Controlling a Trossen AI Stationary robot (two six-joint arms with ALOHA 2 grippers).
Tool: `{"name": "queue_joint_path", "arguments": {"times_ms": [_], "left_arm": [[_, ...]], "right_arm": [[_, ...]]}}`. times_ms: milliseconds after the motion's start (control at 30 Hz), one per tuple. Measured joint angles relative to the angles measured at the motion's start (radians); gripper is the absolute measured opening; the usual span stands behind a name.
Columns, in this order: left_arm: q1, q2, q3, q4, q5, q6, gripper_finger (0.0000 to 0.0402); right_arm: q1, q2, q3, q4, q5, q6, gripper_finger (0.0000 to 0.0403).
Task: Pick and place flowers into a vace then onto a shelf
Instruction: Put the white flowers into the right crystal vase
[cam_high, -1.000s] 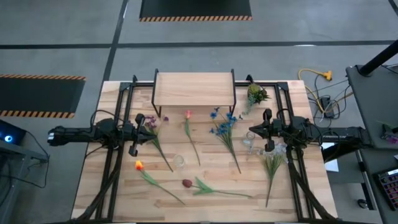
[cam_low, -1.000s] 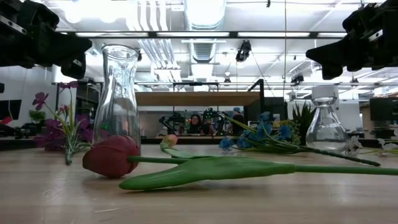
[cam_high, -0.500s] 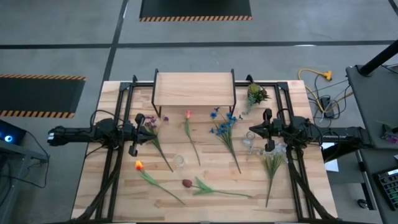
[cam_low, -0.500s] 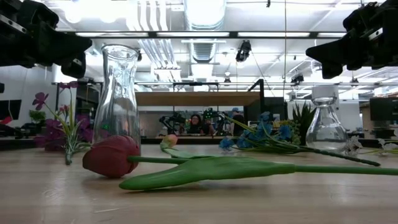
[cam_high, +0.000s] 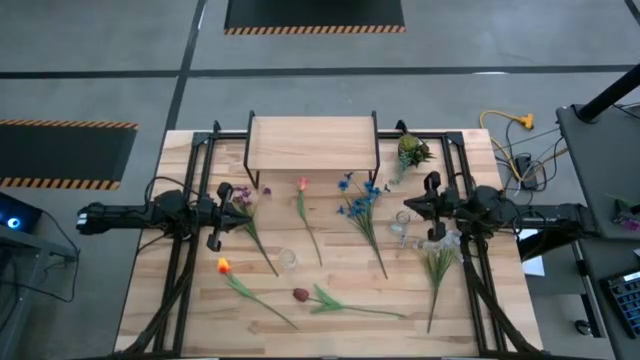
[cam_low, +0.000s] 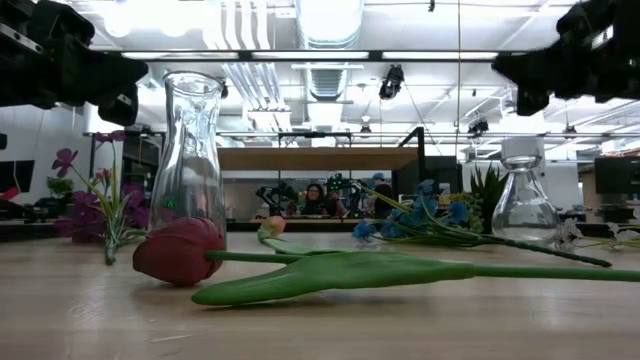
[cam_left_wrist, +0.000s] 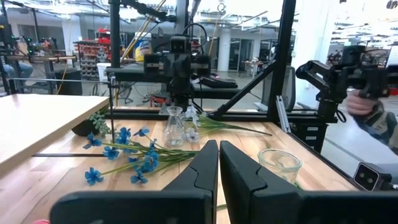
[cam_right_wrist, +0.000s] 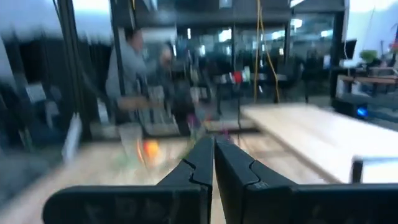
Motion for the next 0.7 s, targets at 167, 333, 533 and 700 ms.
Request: {"name": "queue_joint_path", "arguments": {"times_ms": [167, 333, 533, 700], "left_arm": [[0.0, 0.0, 0.001, 0.0, -0.023, 0.0, 0.0], [0.001, 0.0, 0.007, 0.009, -0.023, 0.038, 0.0], [0.001, 0.0, 0.008, 0.033, -0.023, 0.053, 0.0], [0.001, 0.0, 0.008, 0.031, -0.023, 0.053, 0.0]], "right_arm": [[0.0, 0.029, 0.001, 0.154, -0.057, 0.181, 0.0009], [0.0, 0.089, 0.014, 0.145, -0.059, 0.191, 0.0018], [0.0, 0.219, 0.152, -0.034, -0.053, 0.183, 0.0077], [0.0, 0.334, 0.362, -0.323, 0.031, 0.259, 0.0136]]}}
